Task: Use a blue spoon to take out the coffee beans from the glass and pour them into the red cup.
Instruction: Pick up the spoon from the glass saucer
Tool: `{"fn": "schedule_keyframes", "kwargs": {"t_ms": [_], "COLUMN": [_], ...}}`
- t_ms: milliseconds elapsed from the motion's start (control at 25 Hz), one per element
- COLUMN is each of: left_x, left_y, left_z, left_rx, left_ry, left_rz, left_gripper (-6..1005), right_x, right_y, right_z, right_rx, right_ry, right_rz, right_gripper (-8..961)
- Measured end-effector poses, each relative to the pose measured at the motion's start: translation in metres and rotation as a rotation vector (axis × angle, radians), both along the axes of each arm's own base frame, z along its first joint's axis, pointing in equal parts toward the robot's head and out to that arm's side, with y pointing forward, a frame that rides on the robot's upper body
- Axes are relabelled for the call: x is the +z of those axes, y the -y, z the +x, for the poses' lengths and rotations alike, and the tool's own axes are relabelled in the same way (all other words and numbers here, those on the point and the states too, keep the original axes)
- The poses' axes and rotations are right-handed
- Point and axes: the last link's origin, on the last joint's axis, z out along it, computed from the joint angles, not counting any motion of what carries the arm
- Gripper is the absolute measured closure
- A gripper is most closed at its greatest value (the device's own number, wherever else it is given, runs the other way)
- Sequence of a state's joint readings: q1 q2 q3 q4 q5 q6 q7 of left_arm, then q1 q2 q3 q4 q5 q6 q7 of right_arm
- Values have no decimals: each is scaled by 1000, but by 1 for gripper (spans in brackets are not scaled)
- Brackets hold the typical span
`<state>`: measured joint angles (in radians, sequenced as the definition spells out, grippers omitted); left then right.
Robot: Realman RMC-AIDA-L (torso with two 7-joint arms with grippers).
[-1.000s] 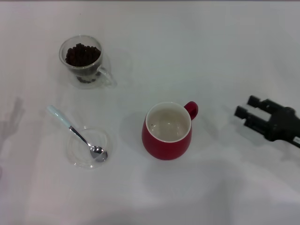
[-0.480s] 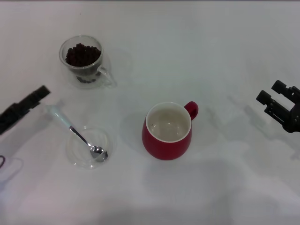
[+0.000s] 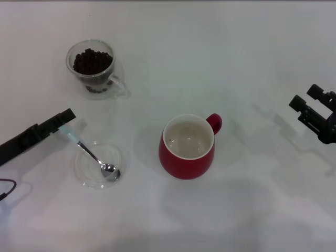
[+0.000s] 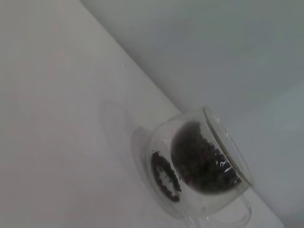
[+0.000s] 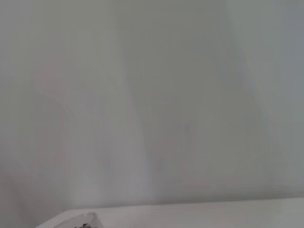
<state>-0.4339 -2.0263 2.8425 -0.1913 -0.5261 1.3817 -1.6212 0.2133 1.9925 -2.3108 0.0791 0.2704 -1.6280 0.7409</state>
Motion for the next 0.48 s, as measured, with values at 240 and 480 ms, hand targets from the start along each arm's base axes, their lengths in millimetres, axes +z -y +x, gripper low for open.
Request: {"fn": "schedule_keyframes", "kwargs": {"t_ms": [240, 480], "left_x": [-1, -2], "left_y": [0, -1], "left_z": [-1, -1], "left_rx": [-10, -15], "left_ry": [-21, -34], "left_rz": [-17, -15], "left_gripper": [167, 257], "right_x": [-2, -2], "right_y": [1, 1], "right_z": [-1, 0], "right_rx": [0, -1], "right_ry": [10, 11], "right_rz": [22, 22], "right_gripper": [289, 289]}}
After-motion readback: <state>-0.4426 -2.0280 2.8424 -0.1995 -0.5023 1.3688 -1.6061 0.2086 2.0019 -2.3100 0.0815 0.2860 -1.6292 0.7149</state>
